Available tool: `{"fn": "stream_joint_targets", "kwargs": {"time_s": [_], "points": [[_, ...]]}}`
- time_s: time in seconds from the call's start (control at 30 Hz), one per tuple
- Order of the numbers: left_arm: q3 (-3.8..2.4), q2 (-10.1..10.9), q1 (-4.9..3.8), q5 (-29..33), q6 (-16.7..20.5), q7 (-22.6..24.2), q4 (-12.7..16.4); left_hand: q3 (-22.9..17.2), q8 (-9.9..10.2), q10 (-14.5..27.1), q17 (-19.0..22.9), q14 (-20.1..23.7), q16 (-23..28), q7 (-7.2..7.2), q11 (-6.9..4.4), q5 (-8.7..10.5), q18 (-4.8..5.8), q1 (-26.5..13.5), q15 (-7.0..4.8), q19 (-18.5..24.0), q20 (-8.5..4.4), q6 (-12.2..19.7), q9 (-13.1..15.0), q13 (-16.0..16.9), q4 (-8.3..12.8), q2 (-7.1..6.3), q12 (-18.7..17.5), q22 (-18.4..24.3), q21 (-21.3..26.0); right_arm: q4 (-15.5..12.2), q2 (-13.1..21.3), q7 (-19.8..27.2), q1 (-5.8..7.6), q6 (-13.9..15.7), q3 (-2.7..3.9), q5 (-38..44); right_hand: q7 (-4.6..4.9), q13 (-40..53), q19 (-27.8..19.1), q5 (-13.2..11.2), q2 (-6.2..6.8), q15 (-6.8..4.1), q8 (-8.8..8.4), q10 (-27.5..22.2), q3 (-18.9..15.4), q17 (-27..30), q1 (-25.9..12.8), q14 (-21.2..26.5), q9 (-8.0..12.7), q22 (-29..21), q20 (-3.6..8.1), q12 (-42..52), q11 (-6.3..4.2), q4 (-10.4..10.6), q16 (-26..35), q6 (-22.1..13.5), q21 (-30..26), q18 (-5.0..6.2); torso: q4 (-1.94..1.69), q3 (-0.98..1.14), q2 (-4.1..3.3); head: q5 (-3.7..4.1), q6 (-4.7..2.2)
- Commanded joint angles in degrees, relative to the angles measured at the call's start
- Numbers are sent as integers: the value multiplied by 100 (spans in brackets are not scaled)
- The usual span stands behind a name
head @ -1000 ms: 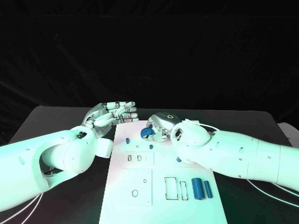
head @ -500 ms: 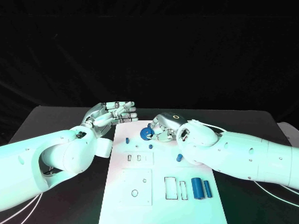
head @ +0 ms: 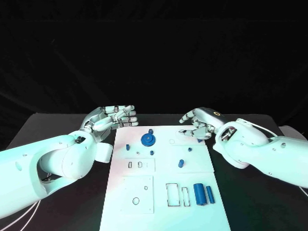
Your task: Assemble the parts on the task board
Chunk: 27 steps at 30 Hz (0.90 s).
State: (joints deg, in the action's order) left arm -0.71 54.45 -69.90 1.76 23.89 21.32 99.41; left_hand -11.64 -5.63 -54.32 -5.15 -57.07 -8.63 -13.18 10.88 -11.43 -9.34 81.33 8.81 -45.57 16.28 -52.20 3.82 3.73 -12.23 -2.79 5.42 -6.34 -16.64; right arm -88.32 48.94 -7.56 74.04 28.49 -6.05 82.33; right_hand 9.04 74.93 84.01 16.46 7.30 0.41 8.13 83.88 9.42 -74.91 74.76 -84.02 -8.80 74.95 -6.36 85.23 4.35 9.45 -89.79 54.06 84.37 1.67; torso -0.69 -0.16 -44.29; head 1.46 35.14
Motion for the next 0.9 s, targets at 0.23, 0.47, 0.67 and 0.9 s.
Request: {"fn": "stream_joint_targets", "kwargs": {"time_s": [0.23,0.47,0.67,0.9], "points": [[-5,-44,-7,7,-119,6,-44,6,16,0,6,-42,21,-38,15,-6,-114,44,-10,-42,0,-30,-7,-6,34,-9,-20,6,12,234,613,1013,-7,-701,2,-1097,-3,825,26,-8,105,-29,-83,31,-7,-1288,216,-545,21,636,13,-73,-11,-211,47,61,-110,63,81,34,59,13,11],[-4,-65,-7,7,-131,2,-78,6,16,0,6,-42,21,-38,15,-6,-114,44,-10,-42,0,-30,-7,-6,34,-9,-20,6,12,475,646,1071,-81,-792,-3,-1152,0,823,23,-3,118,-28,-102,29,-16,-1294,252,-546,27,634,12,-76,-9,-250,46,56,-115,63,68,32,53,20,17],[-4,-67,-6,7,-134,0,-93,5,18,-3,6,-44,25,-36,14,-6,-114,45,-10,-41,0,-33,-7,-6,36,-10,-22,8,13,687,502,1056,-157,-843,-7,-1146,3,823,23,-1,113,-27,-114,29,-14,-1302,278,-548,30,634,11,-76,-7,-271,44,52,-117,64,58,28,47,2,33],[-4,-56,-6,7,-133,-2,-91,5,18,-3,6,-44,25,-36,14,-6,-114,45,-10,-41,0,-33,-7,-6,36,-10,-22,8,13,836,401,1016,-202,-905,-11,-1016,5,823,24,7,102,-26,-122,29,-8,-1307,300,-549,32,636,11,-77,-6,-290,42,54,-117,63,71,20,48,-18,60]]}}
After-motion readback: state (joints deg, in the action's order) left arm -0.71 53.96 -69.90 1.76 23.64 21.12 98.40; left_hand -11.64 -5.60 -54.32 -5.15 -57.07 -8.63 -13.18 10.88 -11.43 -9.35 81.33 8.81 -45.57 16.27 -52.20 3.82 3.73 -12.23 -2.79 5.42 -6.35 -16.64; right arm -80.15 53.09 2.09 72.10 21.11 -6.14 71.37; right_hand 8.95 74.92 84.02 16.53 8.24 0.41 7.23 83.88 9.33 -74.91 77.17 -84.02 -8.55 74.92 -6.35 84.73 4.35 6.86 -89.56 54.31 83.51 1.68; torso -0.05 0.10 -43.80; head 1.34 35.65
